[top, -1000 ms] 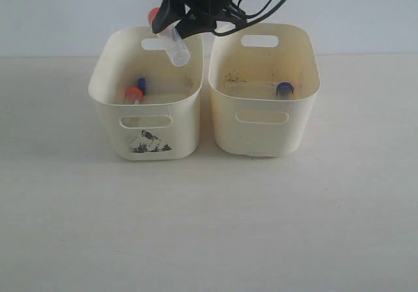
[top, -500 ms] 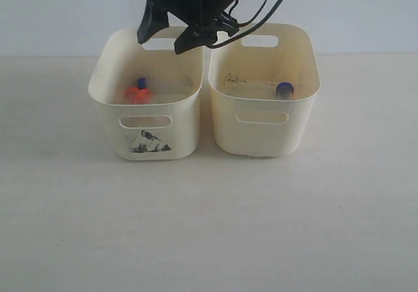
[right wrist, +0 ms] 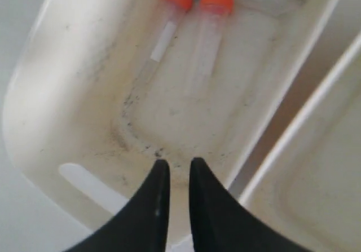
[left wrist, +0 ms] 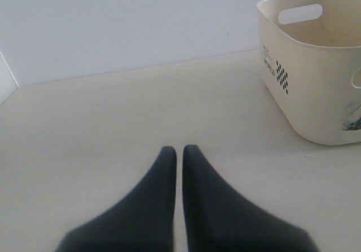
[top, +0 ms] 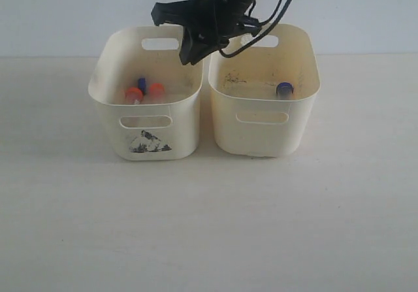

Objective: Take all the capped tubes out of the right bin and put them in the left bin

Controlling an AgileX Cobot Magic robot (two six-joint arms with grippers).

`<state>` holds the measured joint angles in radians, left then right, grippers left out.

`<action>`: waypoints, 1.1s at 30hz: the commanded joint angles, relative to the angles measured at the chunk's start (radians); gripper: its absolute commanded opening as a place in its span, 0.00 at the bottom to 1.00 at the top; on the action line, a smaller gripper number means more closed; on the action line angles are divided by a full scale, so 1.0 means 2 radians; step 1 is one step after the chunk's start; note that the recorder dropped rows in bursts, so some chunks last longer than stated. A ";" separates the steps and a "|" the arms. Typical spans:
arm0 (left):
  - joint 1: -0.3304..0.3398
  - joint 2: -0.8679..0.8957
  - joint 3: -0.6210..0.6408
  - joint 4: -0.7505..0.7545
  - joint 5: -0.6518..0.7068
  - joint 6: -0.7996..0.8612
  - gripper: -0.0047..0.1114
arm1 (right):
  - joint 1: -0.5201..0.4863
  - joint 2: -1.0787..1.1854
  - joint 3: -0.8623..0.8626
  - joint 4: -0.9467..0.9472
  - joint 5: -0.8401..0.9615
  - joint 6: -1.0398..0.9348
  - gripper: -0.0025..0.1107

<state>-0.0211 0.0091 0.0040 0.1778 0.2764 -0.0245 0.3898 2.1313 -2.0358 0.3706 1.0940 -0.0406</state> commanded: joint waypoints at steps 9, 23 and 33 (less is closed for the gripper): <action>0.001 -0.001 -0.002 -0.001 -0.008 -0.006 0.08 | 0.006 -0.043 -0.005 -0.341 0.064 0.166 0.13; 0.001 -0.001 -0.002 -0.001 -0.008 -0.006 0.08 | 0.025 0.006 -0.005 -0.405 0.064 0.287 0.56; 0.001 -0.001 -0.002 -0.001 -0.008 -0.006 0.08 | 0.025 0.098 -0.005 -0.433 0.064 0.395 0.52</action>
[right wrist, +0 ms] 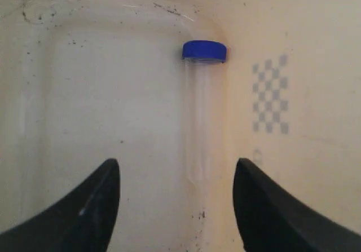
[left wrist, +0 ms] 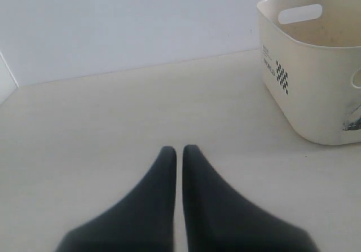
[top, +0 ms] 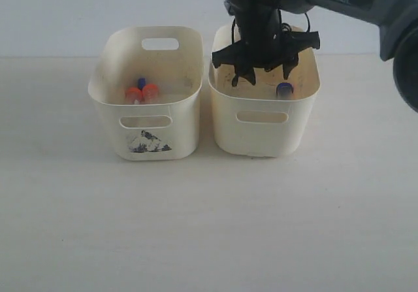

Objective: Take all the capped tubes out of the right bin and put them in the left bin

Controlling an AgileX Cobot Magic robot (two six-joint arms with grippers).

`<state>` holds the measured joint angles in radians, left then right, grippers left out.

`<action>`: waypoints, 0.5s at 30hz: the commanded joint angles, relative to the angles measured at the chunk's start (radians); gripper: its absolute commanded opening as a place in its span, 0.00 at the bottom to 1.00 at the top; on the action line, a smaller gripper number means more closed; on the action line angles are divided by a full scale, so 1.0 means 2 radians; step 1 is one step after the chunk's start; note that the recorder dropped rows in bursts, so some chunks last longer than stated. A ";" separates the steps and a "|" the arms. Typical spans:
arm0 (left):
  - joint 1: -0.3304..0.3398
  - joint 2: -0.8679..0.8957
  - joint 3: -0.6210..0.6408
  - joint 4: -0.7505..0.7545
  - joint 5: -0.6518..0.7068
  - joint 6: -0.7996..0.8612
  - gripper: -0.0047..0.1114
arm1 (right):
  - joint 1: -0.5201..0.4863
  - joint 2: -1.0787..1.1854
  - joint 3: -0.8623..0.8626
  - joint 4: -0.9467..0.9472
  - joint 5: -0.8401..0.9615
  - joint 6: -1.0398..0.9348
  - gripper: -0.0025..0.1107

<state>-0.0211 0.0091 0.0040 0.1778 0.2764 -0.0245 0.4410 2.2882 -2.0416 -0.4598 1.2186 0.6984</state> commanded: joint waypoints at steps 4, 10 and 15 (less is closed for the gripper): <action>0.001 -0.001 -0.002 -0.001 -0.008 -0.006 0.08 | -0.001 0.036 -0.002 -0.071 0.001 0.052 0.52; 0.001 -0.001 -0.002 -0.001 -0.008 -0.006 0.08 | -0.001 0.043 -0.002 -0.080 -0.019 0.091 0.52; 0.001 -0.001 -0.002 -0.001 -0.008 -0.006 0.08 | -0.002 0.049 -0.002 -0.112 -0.053 0.122 0.52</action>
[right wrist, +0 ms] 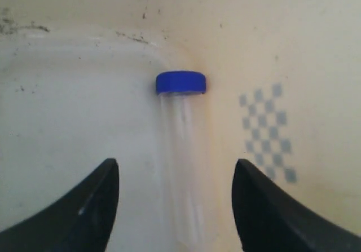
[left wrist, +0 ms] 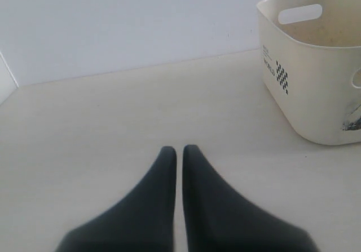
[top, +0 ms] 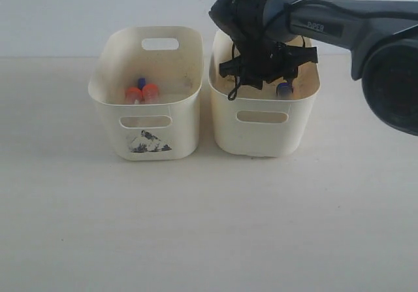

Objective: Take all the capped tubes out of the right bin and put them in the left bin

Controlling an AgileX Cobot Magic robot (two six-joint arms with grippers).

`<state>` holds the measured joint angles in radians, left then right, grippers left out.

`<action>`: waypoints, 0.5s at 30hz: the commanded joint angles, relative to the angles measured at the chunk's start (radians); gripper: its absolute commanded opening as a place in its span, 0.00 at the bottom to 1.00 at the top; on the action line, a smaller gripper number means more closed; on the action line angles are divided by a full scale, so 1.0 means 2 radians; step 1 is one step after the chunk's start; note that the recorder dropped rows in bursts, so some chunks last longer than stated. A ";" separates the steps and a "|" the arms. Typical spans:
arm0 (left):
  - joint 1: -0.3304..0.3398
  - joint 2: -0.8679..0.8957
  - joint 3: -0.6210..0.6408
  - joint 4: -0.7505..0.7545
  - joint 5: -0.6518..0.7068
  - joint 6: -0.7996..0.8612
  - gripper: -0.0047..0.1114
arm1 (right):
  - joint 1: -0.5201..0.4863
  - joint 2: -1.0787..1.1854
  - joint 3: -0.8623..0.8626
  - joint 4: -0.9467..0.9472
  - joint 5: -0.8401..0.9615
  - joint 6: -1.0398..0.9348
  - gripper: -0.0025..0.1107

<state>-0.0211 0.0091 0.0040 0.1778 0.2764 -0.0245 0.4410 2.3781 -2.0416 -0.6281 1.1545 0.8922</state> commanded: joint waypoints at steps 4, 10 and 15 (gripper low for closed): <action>0.001 -0.001 -0.002 -0.001 -0.008 -0.006 0.08 | -0.008 0.014 -0.002 -0.030 -0.026 0.030 0.52; 0.001 -0.001 -0.002 -0.001 -0.008 -0.006 0.08 | -0.016 0.022 -0.002 -0.032 -0.039 0.033 0.52; 0.001 -0.001 -0.002 -0.001 -0.008 -0.006 0.08 | -0.020 0.023 -0.002 -0.034 -0.047 0.035 0.52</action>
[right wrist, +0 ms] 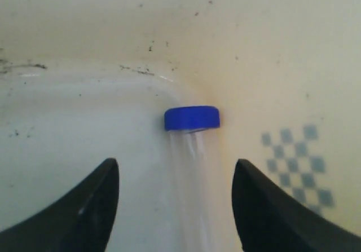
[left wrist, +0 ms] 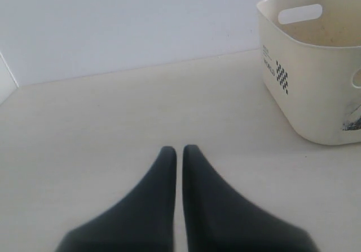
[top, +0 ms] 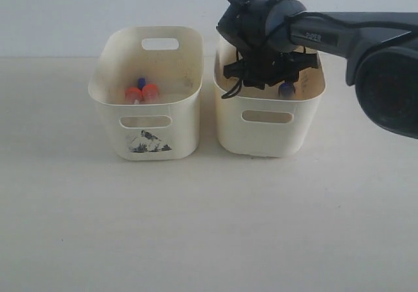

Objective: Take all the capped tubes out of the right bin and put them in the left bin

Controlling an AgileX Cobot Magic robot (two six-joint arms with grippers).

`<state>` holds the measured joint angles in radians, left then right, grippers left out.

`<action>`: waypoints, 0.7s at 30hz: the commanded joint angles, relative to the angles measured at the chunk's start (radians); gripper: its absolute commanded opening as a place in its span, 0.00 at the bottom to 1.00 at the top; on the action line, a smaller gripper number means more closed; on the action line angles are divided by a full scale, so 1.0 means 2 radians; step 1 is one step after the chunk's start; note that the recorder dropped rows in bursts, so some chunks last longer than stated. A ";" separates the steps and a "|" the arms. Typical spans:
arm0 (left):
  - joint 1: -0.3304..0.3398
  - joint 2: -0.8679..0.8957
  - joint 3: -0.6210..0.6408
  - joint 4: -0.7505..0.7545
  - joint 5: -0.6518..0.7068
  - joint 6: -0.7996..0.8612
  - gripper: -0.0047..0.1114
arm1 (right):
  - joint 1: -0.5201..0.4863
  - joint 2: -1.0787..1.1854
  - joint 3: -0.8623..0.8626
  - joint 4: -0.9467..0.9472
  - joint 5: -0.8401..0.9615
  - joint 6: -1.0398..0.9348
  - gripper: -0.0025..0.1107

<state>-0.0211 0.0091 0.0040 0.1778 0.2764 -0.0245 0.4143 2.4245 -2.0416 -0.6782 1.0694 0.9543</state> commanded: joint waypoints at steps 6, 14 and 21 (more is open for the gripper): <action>0.001 -0.001 -0.002 -0.001 -0.008 -0.006 0.08 | -0.007 0.009 -0.002 -0.010 0.003 0.002 0.52; 0.001 -0.001 -0.002 -0.001 -0.008 -0.006 0.08 | -0.007 0.016 -0.002 -0.034 0.005 -0.011 0.52; 0.001 -0.001 -0.002 -0.001 -0.008 -0.006 0.08 | -0.007 0.014 -0.002 -0.064 0.030 -0.011 0.52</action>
<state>-0.0211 0.0091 0.0040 0.1778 0.2764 -0.0245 0.4097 2.4600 -2.0416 -0.7723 1.0947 0.9395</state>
